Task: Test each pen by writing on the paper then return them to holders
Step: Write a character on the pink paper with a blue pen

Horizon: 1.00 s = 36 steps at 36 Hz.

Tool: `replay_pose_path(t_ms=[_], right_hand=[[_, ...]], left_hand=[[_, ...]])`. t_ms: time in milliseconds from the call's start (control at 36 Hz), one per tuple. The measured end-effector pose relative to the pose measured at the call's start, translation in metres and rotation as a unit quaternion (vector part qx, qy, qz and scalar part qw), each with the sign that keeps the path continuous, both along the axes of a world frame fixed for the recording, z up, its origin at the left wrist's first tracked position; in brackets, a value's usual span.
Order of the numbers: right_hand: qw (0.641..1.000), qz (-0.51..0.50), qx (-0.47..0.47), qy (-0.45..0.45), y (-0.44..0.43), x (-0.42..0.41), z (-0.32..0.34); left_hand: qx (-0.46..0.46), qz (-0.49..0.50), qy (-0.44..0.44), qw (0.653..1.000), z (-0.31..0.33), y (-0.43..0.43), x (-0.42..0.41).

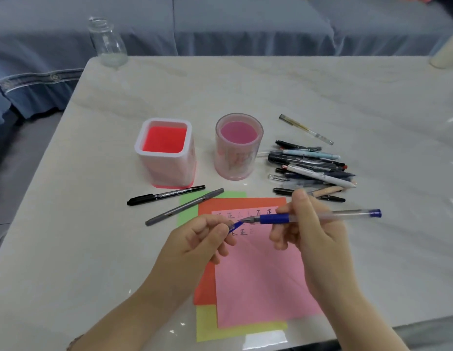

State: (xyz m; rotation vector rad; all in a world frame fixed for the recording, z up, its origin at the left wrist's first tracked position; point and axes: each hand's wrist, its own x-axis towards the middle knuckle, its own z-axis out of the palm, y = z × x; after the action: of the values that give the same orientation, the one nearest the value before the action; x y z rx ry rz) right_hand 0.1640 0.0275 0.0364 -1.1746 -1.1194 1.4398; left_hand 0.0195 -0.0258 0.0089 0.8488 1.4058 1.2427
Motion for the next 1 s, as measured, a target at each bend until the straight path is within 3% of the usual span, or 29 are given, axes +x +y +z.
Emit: replay_pose_path(t_ms=[250,472,583,667,750,806,861,944,1000], right_hand=[[0.999,-0.005,0.005,-0.042,-0.002,0.007,-0.006],[0.997,-0.014,0.031,-0.070,-0.006,0.006,-0.021],[0.996,-0.017,0.052,-0.073,-0.004,0.011,-0.022],[0.996,0.015,0.047,-0.069,0.004,0.019,-0.024],[0.985,0.121,0.037,-0.116,0.017,0.029,-0.032],[0.965,0.187,0.049,-0.180,0.030,0.038,-0.042],[0.923,0.187,0.114,-0.315,0.046,0.052,-0.056],[0.813,0.103,0.248,-0.517,0.073,0.071,-0.071],[0.754,0.073,0.271,-0.594,0.085,0.078,-0.074]], left_hand=[[0.026,-0.035,0.001,0.999,0.001,0.000,0.005],[0.049,-0.082,0.078,0.992,0.011,0.001,0.016],[0.015,-0.147,0.042,0.988,0.013,0.010,0.019],[-0.020,-0.235,0.045,0.971,0.016,0.021,0.020],[-0.034,-0.265,0.133,0.954,0.011,0.029,0.018],[-0.021,-0.217,0.217,0.952,0.002,0.032,0.015],[-0.009,-0.146,0.281,0.948,-0.009,0.031,0.010],[0.005,-0.057,0.331,0.942,-0.022,0.022,0.000],[0.010,-0.023,0.372,0.928,-0.030,0.015,-0.007]])
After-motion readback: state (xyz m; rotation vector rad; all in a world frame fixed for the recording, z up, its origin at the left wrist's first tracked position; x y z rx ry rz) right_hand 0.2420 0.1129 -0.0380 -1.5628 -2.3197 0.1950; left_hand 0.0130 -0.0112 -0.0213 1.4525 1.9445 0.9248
